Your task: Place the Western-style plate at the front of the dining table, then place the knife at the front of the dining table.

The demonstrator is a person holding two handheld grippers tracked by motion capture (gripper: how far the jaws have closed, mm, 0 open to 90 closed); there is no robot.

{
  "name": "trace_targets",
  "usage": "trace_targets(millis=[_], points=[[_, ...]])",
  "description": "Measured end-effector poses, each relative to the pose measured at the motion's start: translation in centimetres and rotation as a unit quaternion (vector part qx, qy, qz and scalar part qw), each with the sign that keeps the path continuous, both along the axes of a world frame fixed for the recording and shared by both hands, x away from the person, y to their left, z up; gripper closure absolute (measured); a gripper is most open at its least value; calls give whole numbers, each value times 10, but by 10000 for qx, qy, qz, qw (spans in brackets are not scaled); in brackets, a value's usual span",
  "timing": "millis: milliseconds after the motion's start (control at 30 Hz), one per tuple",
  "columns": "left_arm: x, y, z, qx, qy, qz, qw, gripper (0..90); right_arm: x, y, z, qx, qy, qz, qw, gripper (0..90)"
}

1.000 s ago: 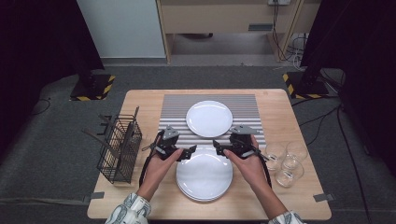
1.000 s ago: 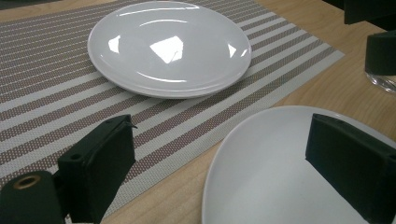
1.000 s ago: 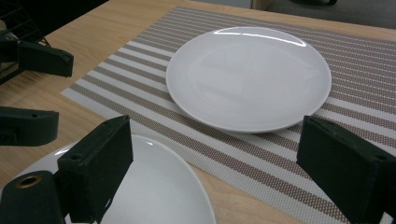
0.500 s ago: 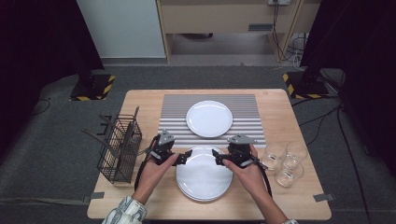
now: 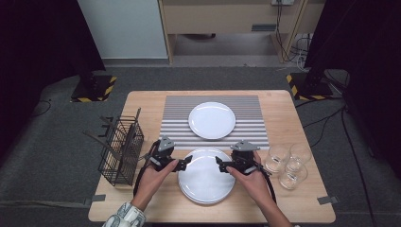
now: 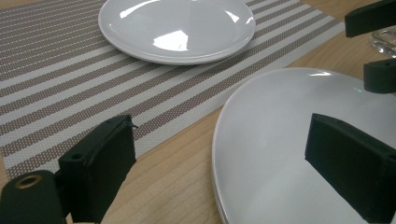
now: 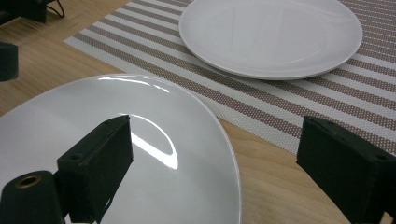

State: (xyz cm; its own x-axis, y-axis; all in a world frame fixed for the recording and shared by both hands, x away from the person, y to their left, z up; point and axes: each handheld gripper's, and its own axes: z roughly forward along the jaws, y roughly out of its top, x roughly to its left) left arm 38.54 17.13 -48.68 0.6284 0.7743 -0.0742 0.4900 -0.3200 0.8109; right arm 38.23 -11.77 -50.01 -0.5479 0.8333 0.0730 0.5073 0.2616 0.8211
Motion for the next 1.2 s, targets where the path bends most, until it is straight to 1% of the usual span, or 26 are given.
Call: trace_targets(millis=[133, 267, 367, 433, 533, 667, 800, 900, 1000, 1200], points=[[-3, 5, 1, 75, 35, 50, 10000, 78, 1, -2, 0, 7, 14, -26, 10000, 106], [-5, 8, 2, 82, 58, 102, 9999, 82, 2, -3, -3, -63, 21, 6, 10000, 105], [-7, 11, 3, 168, 12, 163, 9997, 82, 2, -3, -3, -79, 53, 0, 10000, 104], [-9, 12, 4, 171, 10, 205, 9996, 85, 2, -4, -4, -93, 47, -6, 9999, 103], [-13, 15, 7, 169, -5, 236, 9996, 88, 2, -7, -3, -84, 57, -42, 9999, 103], [-20, 16, 10, 167, -6, 218, 9996, 89, 3, -11, -5, -94, 60, -79, 9999, 102], [-28, 17, 12, 130, 6, 286, 9995, 93, 2, -12, -5, -76, 106, -106, 9999, 103], [-34, 20, 13, 131, 0, 321, 9994, 101, 1, -11, -6, -123, 91, -33, 9999, 103], [-39, 24, 15, 186, 28, 382, 9991, 117, 0, -10, -7, -133, 101, -17, 9999, 102], [-47, 30, 18, 242, 15, 440, 9987, 132, 0, -11, -7, -126, 117, -18, 9999, 102]])
